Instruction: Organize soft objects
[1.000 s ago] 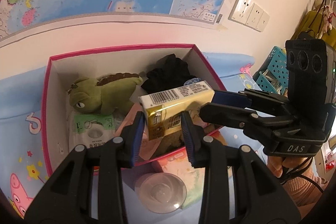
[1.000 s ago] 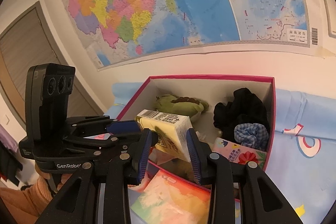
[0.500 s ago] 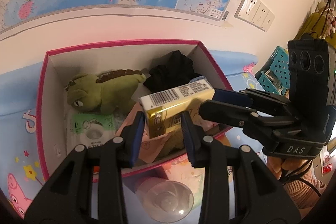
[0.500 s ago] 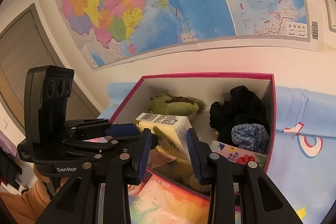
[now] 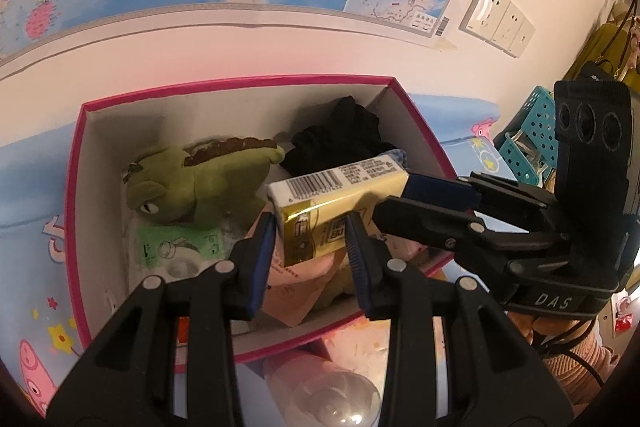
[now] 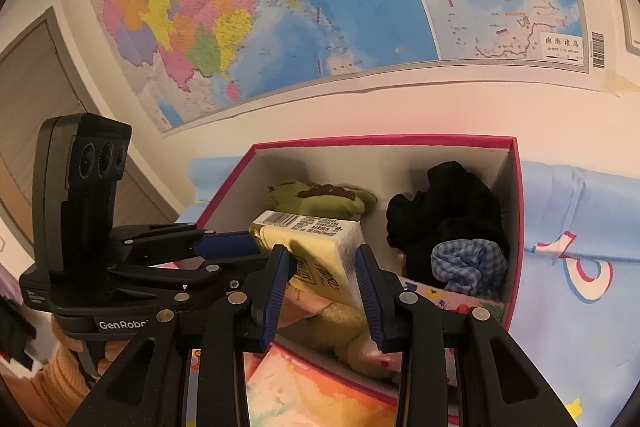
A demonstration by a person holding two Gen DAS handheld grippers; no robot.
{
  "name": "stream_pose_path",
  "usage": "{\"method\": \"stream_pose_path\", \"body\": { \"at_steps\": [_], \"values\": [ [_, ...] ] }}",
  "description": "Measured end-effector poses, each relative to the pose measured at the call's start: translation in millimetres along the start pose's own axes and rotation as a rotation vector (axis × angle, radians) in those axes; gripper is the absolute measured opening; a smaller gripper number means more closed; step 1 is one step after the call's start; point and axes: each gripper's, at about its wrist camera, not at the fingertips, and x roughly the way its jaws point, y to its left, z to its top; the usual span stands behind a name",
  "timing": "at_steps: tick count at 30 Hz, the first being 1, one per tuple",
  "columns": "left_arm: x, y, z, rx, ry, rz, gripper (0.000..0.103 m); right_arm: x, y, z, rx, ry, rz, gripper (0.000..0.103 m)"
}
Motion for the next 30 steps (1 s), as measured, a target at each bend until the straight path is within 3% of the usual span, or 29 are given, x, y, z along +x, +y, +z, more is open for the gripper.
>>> {"method": "stream_pose_path", "body": {
  "at_steps": [7, 12, 23, 27, 30],
  "values": [
    [5, 2, 5, -0.003, 0.007, 0.003, 0.037, 4, 0, 0, -0.006, -0.004, -0.032, 0.036],
    [2, 8, 5, -0.026, -0.006, 0.008, 0.037, 6, -5, 0, 0.013, -0.018, -0.041, 0.044],
    [-28, 8, -14, -0.002, -0.083, 0.040, 0.037, -2, -1, -7, -0.024, -0.020, -0.051, 0.045],
    [-48, 5, -27, 0.006, -0.143, 0.057, 0.055, -15, 7, -13, -0.056, -0.035, -0.038, 0.046],
    [-66, 0, -39, 0.016, -0.193, 0.075, 0.058, -29, 17, -20, -0.091, -0.056, -0.030, 0.055]
  ]
}}
